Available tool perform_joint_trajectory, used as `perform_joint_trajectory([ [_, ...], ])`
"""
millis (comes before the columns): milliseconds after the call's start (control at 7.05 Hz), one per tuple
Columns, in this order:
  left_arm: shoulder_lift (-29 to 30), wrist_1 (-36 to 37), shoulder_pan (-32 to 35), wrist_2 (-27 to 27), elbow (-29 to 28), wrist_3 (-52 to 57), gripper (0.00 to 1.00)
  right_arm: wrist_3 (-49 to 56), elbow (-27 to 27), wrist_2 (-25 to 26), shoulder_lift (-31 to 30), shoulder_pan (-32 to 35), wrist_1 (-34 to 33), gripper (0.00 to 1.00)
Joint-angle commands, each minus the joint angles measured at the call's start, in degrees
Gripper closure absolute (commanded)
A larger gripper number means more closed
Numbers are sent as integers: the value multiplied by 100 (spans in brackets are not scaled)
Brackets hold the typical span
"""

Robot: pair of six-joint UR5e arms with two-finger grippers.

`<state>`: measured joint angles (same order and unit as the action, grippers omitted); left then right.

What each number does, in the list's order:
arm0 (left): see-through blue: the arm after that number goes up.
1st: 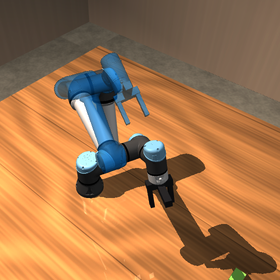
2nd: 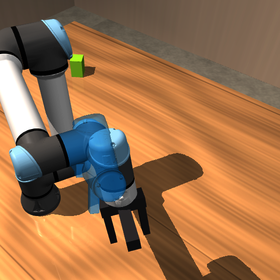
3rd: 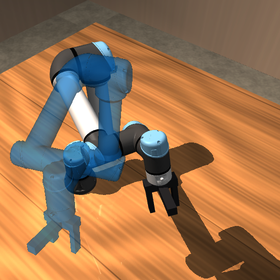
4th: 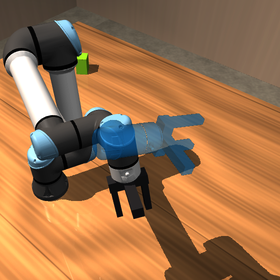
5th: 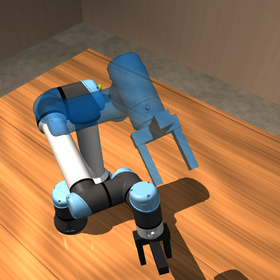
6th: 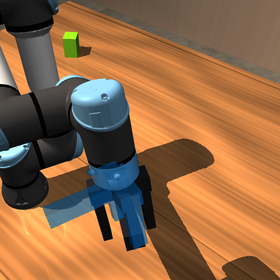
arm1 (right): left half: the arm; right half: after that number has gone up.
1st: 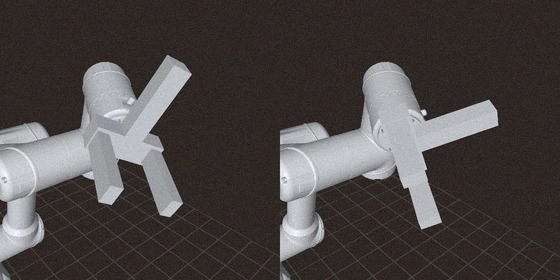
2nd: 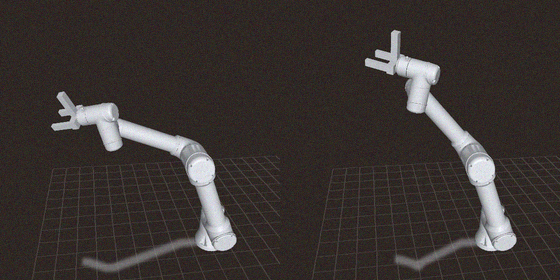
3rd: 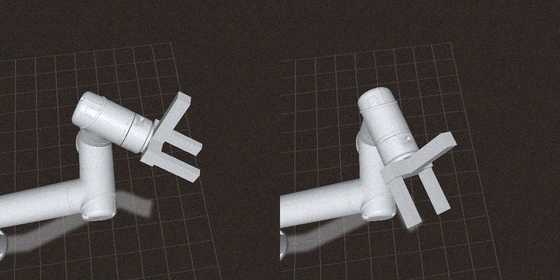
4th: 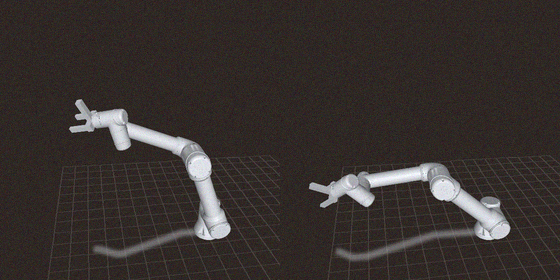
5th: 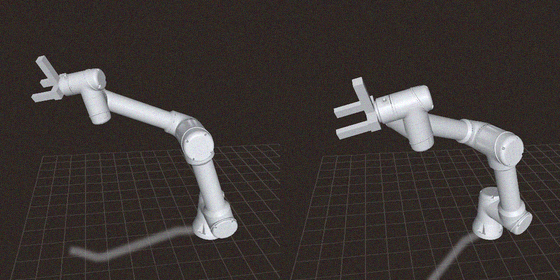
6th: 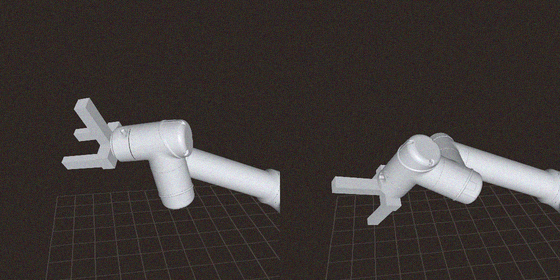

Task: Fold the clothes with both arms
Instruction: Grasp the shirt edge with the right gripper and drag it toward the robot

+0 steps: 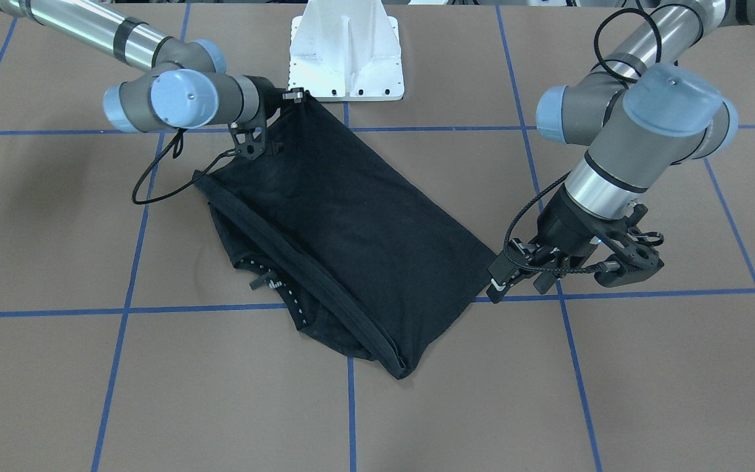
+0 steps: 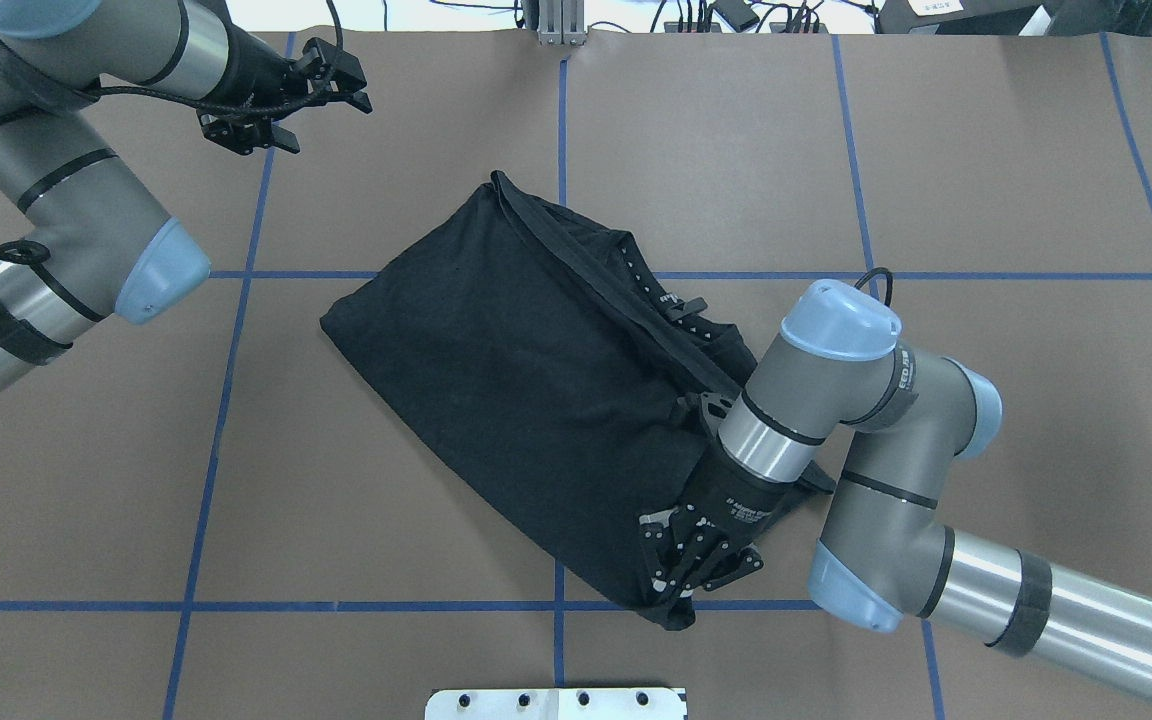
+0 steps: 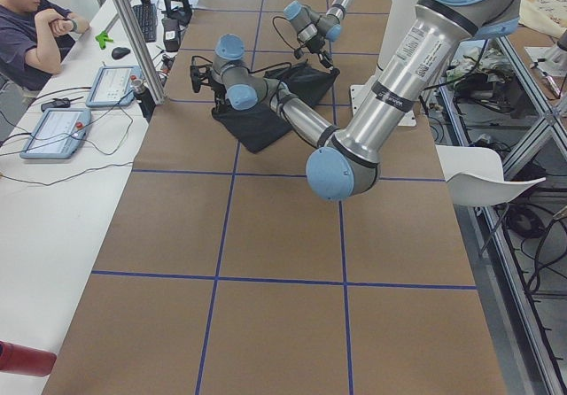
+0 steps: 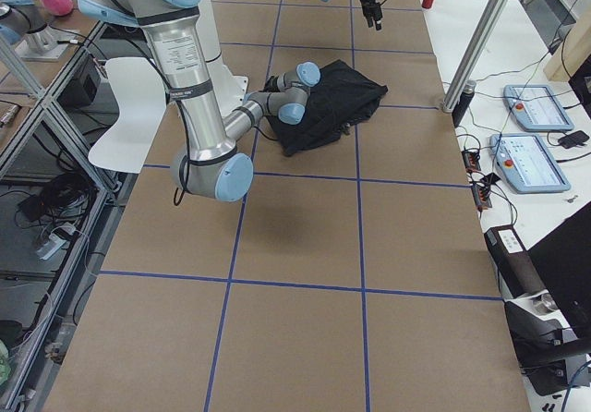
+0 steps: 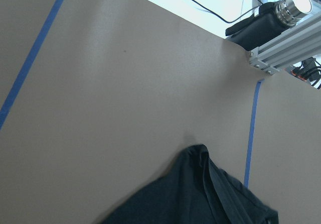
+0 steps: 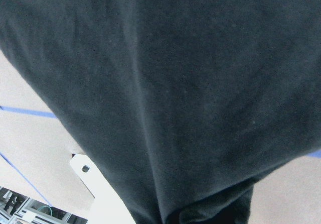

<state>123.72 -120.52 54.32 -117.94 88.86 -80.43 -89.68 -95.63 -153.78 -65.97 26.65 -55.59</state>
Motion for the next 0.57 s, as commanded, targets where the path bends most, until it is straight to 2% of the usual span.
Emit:
perform_joint_trajectory([
  [0, -15, 2, 0, -9, 43, 27, 0, -111, -78, 15, 58, -230, 5, 100],
  [142, -23, -7, -9, -9, 17, 45, 0, -154, -96, -3, 66, -239, 14, 1],
  [425, -76, -7, -44, -27, -1, 54, 0, -181, -201, 59, 49, 206, 5, 0],
])
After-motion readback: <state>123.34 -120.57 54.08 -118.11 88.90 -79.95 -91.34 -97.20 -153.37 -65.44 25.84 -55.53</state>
